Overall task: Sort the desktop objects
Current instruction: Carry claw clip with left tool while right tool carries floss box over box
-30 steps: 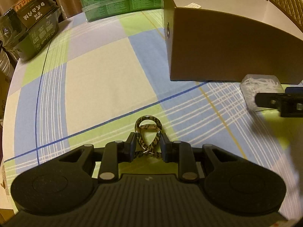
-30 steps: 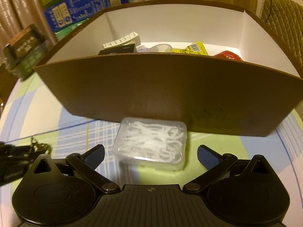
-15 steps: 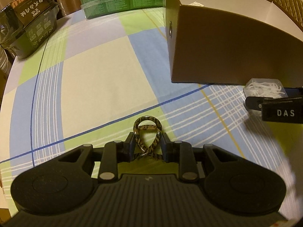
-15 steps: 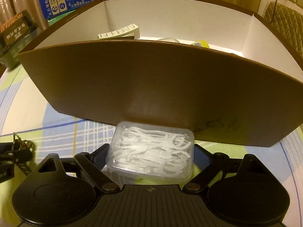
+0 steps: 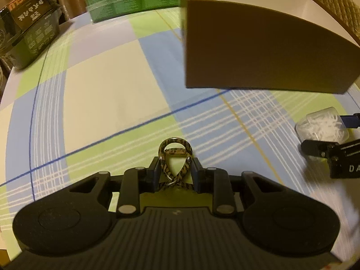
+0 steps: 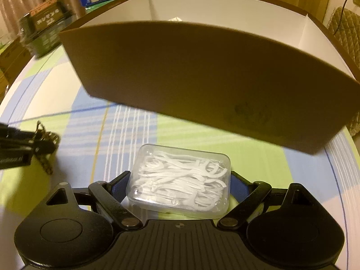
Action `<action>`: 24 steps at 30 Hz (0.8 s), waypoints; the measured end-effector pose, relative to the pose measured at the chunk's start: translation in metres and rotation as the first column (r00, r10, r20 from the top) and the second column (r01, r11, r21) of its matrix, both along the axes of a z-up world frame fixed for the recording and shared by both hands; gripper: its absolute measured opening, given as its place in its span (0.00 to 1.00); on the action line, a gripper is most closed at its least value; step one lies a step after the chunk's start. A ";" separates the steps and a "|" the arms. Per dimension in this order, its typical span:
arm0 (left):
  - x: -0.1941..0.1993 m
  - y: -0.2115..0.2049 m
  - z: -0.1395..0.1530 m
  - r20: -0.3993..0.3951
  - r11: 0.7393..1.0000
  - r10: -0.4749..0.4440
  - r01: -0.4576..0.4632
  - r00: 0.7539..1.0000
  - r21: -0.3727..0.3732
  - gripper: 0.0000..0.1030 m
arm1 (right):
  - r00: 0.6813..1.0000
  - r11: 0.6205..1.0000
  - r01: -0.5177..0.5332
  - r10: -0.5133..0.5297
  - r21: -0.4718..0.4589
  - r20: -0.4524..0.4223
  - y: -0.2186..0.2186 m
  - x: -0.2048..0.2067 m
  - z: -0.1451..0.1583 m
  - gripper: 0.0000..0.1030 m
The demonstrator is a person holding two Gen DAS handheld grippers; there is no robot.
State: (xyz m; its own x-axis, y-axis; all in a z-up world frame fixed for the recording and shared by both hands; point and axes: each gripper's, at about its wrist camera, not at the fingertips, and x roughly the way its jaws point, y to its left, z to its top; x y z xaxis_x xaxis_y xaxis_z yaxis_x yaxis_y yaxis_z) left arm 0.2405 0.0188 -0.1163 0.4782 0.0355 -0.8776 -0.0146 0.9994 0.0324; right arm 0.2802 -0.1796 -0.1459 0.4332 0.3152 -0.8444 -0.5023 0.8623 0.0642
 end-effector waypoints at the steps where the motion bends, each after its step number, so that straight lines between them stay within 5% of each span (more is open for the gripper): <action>1: -0.002 -0.003 0.001 -0.001 1.000 -0.006 0.006 1.000 -0.006 0.23 | 1.000 1.000 -0.001 0.001 0.002 -0.005 -0.003 -0.003 0.000 0.85; 24: -0.034 -0.064 0.018 0.017 0.986 -0.162 0.162 0.987 -0.044 0.22 | 0.991 0.991 0.127 -0.125 0.030 -0.057 -0.079 -0.048 0.019 0.84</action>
State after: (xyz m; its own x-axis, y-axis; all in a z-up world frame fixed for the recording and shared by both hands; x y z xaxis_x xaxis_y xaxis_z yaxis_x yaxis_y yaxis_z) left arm 0.2062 -0.0450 -0.0986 0.4863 -0.0831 -0.8698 0.1473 0.9890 -0.0122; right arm 0.2324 -0.2588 -0.1272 0.4240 0.2895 -0.8581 -0.3848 0.9153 0.1186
